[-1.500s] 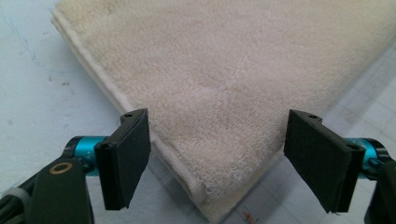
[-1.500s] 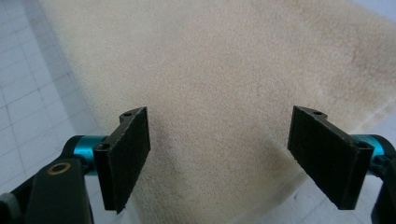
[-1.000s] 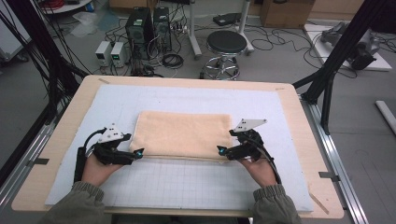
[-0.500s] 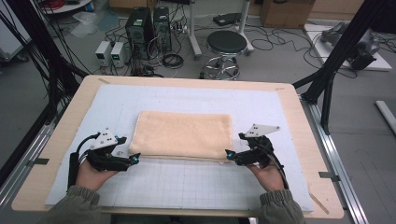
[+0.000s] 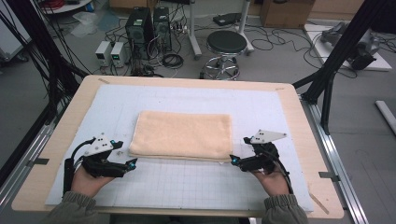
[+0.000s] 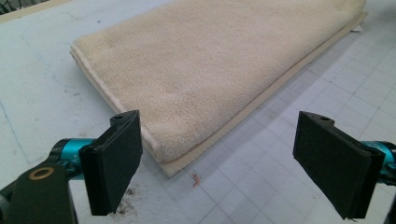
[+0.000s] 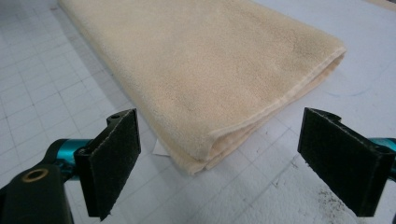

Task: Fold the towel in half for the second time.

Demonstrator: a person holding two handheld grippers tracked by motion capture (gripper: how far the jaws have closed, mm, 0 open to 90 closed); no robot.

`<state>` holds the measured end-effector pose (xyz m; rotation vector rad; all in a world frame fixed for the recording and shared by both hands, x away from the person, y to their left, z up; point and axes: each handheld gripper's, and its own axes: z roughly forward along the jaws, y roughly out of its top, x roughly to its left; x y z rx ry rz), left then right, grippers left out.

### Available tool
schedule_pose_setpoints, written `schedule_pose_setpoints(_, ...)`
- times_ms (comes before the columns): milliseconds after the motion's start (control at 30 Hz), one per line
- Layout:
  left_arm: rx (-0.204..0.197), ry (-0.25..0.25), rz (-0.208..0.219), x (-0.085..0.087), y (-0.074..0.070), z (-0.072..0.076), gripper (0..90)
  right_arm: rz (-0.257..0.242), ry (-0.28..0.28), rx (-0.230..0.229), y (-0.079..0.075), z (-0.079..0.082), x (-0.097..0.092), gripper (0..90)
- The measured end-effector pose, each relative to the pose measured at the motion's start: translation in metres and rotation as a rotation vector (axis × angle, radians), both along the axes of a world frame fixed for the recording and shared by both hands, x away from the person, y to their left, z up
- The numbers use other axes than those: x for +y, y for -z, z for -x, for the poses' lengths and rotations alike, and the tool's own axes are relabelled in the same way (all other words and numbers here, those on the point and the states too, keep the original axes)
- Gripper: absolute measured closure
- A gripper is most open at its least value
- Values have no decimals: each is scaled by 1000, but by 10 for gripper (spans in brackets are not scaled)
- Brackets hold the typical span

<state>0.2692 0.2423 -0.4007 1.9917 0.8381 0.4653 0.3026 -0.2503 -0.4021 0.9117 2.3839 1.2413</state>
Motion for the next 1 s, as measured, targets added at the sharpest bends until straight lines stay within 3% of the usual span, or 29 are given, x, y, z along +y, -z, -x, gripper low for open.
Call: schedule_pose_setpoints(1000, 17, -14, 6, 19, 7, 27, 144, -27, 5, 4, 7, 29, -19, 122)
